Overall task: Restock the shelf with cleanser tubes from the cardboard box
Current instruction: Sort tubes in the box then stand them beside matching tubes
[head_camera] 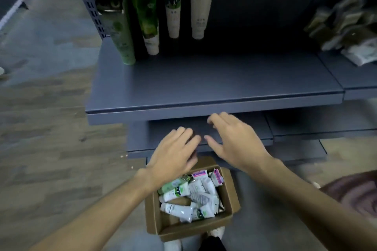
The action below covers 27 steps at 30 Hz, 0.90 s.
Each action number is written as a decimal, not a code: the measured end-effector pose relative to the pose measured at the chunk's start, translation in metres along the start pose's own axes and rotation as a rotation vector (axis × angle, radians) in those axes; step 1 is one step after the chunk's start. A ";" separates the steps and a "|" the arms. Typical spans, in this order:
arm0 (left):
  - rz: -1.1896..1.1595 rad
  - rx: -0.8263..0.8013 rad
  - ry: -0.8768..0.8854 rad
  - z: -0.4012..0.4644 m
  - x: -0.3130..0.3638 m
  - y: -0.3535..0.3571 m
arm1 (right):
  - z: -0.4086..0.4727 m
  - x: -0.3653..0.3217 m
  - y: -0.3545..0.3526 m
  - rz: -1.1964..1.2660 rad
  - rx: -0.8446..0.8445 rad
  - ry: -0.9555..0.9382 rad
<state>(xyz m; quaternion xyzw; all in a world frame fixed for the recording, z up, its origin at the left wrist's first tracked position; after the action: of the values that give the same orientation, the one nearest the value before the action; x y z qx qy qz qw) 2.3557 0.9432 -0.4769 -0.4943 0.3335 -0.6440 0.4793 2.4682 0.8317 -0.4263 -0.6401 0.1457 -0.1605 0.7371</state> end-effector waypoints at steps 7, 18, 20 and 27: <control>-0.059 -0.312 -0.193 -0.065 -0.021 0.110 | -0.075 0.011 0.129 0.072 -0.508 0.215; -0.176 -0.707 -0.758 -0.173 -0.061 0.268 | -0.152 -0.007 0.311 0.179 -0.860 0.305; -0.170 -0.703 -0.830 -0.183 -0.072 0.285 | -0.158 -0.009 0.333 0.151 -0.864 0.320; -0.218 -0.686 -0.872 -0.191 -0.091 0.327 | -0.180 -0.009 0.380 -0.006 -0.803 0.345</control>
<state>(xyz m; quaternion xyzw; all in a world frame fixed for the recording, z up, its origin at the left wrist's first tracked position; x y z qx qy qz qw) 2.2718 0.9174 -0.8560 -0.8736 0.2417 -0.2808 0.3155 2.4035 0.7229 -0.8270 -0.8401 0.3156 -0.1978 0.3942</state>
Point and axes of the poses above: each hand's wrist, its own z-axis towards the middle knuckle, its own y-axis out of the palm, x = y × z, the point moved 3 cm from there along z, towards the middle knuckle, and after that the axes turned 11 degrees about -z, right-handed, at the moved point
